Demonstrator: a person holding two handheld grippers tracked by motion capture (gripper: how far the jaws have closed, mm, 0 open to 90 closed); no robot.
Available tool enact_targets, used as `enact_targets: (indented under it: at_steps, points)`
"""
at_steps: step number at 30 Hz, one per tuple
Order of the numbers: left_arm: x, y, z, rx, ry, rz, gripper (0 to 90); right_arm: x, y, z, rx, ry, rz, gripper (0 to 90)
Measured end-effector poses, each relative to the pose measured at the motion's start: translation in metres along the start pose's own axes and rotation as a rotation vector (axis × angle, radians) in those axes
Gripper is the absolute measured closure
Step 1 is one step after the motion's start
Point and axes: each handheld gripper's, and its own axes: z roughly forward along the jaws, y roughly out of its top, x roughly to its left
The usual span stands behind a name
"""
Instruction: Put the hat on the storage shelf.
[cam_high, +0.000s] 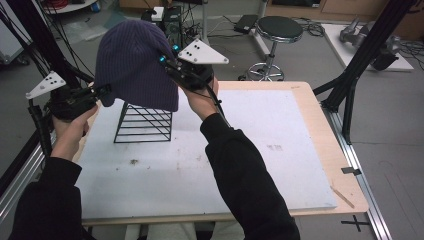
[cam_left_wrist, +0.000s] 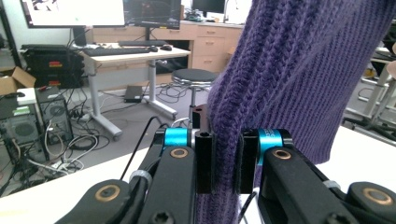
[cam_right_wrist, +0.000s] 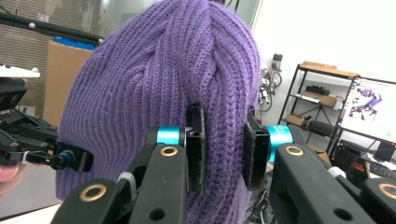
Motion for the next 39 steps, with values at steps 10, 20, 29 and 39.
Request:
enact_targets:
  at_steps: [10,20,29,39]
  points:
    - [0.006,-0.014,-0.002,0.006,0.023,-0.016,82.1,0.005,-0.009,0.013,0.023,0.002,-0.019,75.2]
    - [0.015,-0.043,-0.007,0.021,0.019,-0.080,82.0,0.014,-0.019,0.019,0.084,0.046,0.004,74.0]
    - [0.019,-0.069,-0.008,0.046,0.018,-0.110,81.9,0.025,-0.027,0.028,0.160,0.067,0.011,74.1]
    - [0.019,-0.074,-0.010,0.048,0.019,-0.114,81.9,0.030,-0.028,0.029,0.176,0.075,0.015,74.0]
